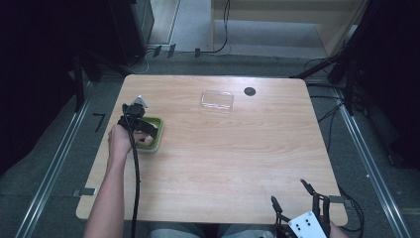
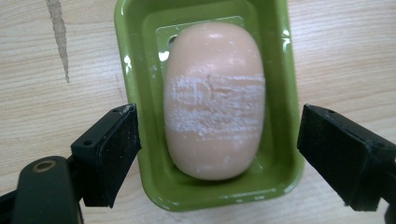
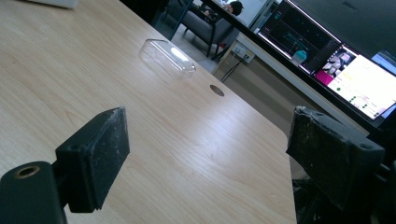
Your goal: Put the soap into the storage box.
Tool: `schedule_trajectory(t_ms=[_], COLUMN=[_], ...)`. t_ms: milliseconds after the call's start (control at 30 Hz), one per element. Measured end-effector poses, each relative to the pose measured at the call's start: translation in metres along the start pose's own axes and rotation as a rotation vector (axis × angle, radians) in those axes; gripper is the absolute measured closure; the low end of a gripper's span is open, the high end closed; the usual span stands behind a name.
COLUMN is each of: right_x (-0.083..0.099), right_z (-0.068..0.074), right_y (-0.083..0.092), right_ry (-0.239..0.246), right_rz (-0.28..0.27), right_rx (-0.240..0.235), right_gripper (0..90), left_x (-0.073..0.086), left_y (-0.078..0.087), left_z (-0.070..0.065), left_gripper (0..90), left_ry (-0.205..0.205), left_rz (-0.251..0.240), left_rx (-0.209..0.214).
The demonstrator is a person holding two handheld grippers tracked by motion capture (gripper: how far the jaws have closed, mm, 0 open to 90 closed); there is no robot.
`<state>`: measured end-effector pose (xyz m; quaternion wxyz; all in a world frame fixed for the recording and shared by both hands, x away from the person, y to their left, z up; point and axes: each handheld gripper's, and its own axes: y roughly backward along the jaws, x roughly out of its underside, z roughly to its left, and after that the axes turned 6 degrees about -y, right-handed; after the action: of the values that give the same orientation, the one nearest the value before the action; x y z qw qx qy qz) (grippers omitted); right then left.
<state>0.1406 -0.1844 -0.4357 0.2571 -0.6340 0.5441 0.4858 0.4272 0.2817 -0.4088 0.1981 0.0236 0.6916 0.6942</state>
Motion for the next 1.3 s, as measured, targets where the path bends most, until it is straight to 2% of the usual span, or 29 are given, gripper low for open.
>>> schedule_trajectory(t_ms=[267, 433, 633, 733, 1067, 1200, 1300], right_x=[0.0, 0.0, 0.0, -0.001, -0.001, -0.001, -0.001], right_z=[0.001, 0.0, 0.001, 0.001, 0.001, 0.001, 0.001], right_y=[-0.001, -0.001, -0.001, -0.001, -0.001, -0.001, -0.001], right_ry=[-0.004, -0.004, -0.006, -0.005, -0.004, -0.004, -0.006], right_rz=[-0.002, -0.003, -0.004, -0.005, -0.01, -0.01, -0.012], right_rx=[-0.003, -0.003, -0.005, -0.007, -0.009, -0.011, -0.009], right_gripper=[13.2, 13.2, 13.2, 13.2, 13.2, 13.2, 13.2], left_x=[0.007, 0.015, 0.029, 0.035, 0.056, 0.066, 0.074], left_y=[0.006, 0.013, 0.017, 0.02, 0.03, 0.032, 0.031], left_z=[-0.016, -0.023, -0.029, -0.033, -0.049, -0.059, -0.063], left_gripper=[8.9, 8.5, 7.9, 7.7, 7.6, 7.6, 7.7], left_ry=[-0.058, -0.087, -0.1, -0.11, -0.154, -0.184, -0.189], left_rz=[0.033, 0.036, 0.039, 0.041, 0.032, 0.046, 0.053], left_rx=[0.021, 0.024, 0.032, 0.017, 0.022, 0.003, -0.004])
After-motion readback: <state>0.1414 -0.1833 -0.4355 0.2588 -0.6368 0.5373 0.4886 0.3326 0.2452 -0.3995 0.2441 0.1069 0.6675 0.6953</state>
